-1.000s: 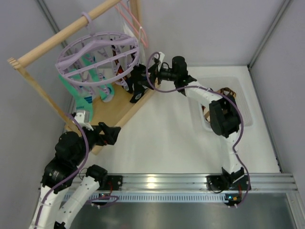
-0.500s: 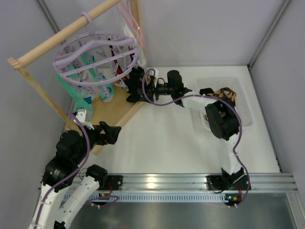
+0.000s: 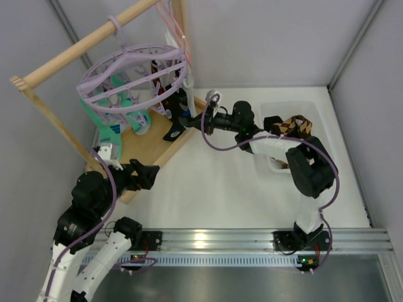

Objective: Remove the socks clipped to the hanger

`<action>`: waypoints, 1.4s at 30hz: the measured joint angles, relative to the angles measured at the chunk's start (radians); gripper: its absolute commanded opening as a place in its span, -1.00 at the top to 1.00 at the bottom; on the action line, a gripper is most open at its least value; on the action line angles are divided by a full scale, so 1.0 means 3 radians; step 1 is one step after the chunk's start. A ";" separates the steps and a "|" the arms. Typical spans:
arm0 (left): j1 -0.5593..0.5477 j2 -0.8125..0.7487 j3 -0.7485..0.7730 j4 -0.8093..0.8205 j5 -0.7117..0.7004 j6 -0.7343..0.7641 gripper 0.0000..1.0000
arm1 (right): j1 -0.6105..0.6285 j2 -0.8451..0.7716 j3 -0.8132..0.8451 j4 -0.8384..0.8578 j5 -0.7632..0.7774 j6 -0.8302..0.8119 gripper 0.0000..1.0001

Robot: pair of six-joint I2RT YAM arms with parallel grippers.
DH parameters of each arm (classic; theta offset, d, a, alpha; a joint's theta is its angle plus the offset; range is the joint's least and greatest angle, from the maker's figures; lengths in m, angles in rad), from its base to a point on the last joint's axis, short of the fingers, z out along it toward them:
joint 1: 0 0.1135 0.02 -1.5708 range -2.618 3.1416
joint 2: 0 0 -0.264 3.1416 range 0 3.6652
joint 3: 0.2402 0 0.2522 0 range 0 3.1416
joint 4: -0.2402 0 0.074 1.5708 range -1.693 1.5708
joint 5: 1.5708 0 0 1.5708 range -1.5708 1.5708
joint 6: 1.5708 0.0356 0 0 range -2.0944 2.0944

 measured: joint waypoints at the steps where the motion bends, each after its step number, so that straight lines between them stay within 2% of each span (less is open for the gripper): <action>1: 0.0000 0.0029 0.0062 -0.0014 0.0004 -0.0010 -0.97 | 0.0025 -0.0048 -0.0051 0.0032 0.0046 0.0031 1.00; 6: 0.0000 0.0314 0.0585 0.0001 0.0122 -0.0108 -0.97 | 0.0286 -0.0530 -0.0470 0.0079 0.0431 0.0097 1.00; 12: 0.0000 0.0889 0.1312 0.0057 0.0420 -0.0257 -0.97 | 0.0855 -0.1231 -0.0824 -0.0263 0.1348 0.0075 1.00; 18: 0.0000 0.1338 0.1783 0.0083 0.0685 -0.0389 -0.96 | 0.1302 -0.1677 -0.1151 -0.0491 0.2341 0.0264 1.00; 24: 0.0000 0.1472 0.1853 0.0090 0.0764 -0.0436 -0.96 | 0.1783 -0.1624 -0.1233 -0.0646 0.3090 0.0287 1.00; 28: 0.0000 0.1445 0.1826 0.0047 0.0683 -0.0426 -0.96 | 0.2003 -0.1472 -0.1208 -0.0651 0.3321 0.0285 1.00; 38: 0.0000 0.1483 0.1910 -0.0291 -0.0318 -0.0141 -0.91 | 0.2374 -0.1083 -0.0853 -0.0657 0.3661 0.0220 1.00; 42: 0.0000 0.1638 0.1935 -0.0294 -0.0469 -0.0080 -0.87 | 0.2398 -0.1083 -0.0852 -0.0629 0.3661 0.0237 1.00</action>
